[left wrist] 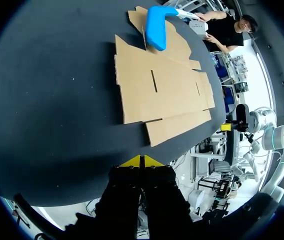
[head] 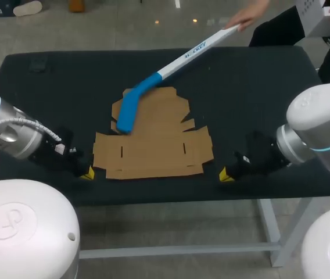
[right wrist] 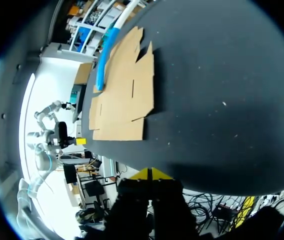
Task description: Assemble the packaging by folding the flat box into shape, placing the metal phone stand inside, and closing the box properly
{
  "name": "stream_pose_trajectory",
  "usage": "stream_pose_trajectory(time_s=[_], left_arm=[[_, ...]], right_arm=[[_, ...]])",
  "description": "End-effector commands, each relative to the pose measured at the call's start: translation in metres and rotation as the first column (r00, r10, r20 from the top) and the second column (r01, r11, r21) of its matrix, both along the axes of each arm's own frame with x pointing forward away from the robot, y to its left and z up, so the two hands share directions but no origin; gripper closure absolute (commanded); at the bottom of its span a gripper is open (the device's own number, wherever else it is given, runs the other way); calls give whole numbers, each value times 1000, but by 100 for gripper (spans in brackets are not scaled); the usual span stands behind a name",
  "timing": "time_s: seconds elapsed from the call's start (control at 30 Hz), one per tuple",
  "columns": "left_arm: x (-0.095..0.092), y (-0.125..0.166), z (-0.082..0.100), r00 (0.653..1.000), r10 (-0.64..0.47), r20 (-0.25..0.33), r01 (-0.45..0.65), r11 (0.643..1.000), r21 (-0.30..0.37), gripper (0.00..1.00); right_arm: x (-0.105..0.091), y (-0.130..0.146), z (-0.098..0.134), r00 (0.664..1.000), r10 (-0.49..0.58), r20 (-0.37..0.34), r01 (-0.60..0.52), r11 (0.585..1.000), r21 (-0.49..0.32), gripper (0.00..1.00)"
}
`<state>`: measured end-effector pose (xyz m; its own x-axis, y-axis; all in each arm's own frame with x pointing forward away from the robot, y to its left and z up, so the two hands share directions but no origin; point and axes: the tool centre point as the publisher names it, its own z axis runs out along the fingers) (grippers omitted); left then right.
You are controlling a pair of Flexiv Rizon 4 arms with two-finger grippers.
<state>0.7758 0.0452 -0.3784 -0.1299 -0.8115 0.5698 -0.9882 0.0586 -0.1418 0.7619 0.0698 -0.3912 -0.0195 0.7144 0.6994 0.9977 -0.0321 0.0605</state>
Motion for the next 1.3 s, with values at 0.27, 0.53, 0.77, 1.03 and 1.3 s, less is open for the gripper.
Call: stream_pose_trajectory(time_s=[0.27, 0.53, 0.77, 1.03, 1.3], left_arm=[[3, 2, -6, 1000, -2, -6, 2, 1000, -23, 100], [7, -1, -11, 1000, -5, -5, 5, 999, -38, 100], [8, -4, -15, 1000, -18, -16, 17, 999, -51, 100], [9, -6, -19, 999, -30, -30, 29, 998, -52, 100], [11, -6, -23, 998, -40, -39, 37, 997, -66, 100]], right_arm=[[0, -3, 0, 1000, -2, 0, 2, 1000, 8, 100], [13, -3, -1, 1000, -8, 10, 7, 1000, 18, 100], [21, 5, -5, 1000, -7, 7, 7, 1000, 30, 100], [26, 18, -8, 1000, -12, 12, 12, 1000, 18, 100], [29, 23, -16, 1000, -29, 6, 29, 1000, -8, 100]])
